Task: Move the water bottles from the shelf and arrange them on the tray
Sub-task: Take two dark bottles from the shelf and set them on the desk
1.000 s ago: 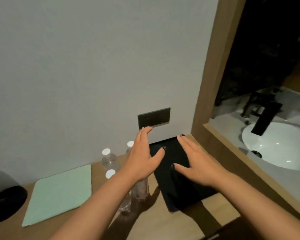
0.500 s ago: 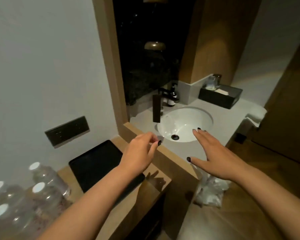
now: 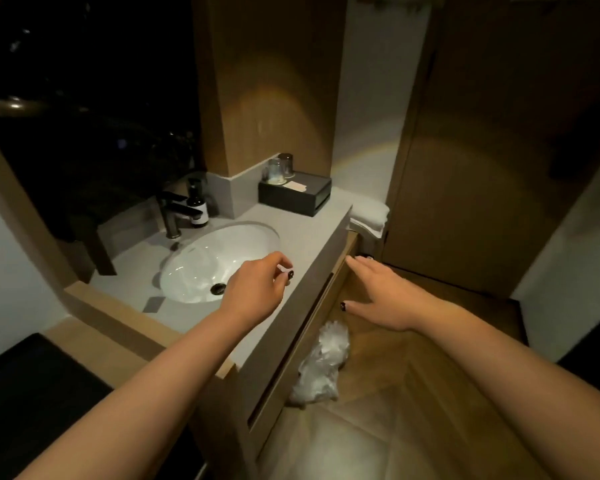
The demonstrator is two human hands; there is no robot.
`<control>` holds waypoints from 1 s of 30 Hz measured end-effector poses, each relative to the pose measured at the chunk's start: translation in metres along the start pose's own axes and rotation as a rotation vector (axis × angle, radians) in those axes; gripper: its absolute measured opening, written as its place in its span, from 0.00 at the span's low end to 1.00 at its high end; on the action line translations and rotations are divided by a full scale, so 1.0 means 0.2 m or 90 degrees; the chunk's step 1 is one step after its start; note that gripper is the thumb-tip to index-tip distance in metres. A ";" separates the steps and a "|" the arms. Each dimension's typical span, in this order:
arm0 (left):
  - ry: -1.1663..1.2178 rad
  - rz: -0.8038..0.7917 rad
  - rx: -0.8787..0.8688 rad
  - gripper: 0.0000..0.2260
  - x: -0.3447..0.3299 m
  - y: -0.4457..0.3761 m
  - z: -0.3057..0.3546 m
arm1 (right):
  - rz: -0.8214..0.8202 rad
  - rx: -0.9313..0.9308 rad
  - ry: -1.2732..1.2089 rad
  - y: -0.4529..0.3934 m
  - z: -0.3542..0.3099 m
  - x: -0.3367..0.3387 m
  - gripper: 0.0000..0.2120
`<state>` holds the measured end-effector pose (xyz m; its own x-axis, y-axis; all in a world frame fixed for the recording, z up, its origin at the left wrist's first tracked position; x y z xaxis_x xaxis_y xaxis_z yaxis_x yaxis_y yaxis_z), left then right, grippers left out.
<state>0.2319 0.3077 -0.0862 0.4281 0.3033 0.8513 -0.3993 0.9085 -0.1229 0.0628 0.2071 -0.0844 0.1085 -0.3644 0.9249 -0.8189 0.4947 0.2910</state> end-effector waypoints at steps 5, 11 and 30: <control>0.014 -0.036 -0.026 0.08 -0.16 -0.24 0.16 | 0.006 -0.029 -0.021 -0.06 0.27 0.06 0.40; 0.006 -0.150 -0.118 0.22 -0.33 -0.63 0.23 | 0.001 -0.072 -0.100 -0.31 0.55 0.10 0.41; -0.036 -0.363 -0.112 0.32 -0.86 -2.28 0.18 | 0.049 -0.235 -0.218 -1.39 1.72 0.51 0.33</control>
<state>0.3103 -0.1691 -0.1578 0.4895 -0.2572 0.8332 0.0229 0.9590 0.2825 0.1076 -0.2390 -0.1558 -0.1858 -0.5234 0.8316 -0.5571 0.7533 0.3496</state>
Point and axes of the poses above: each hand's wrist, its own y-axis away from the middle knuckle, its own x-axis out of the back of the hand, z = x × y, the point moved 7 cm from there along -y, towards the middle knuckle, and after that the axes turned 13 degrees about -z, right-handed, at the moved point
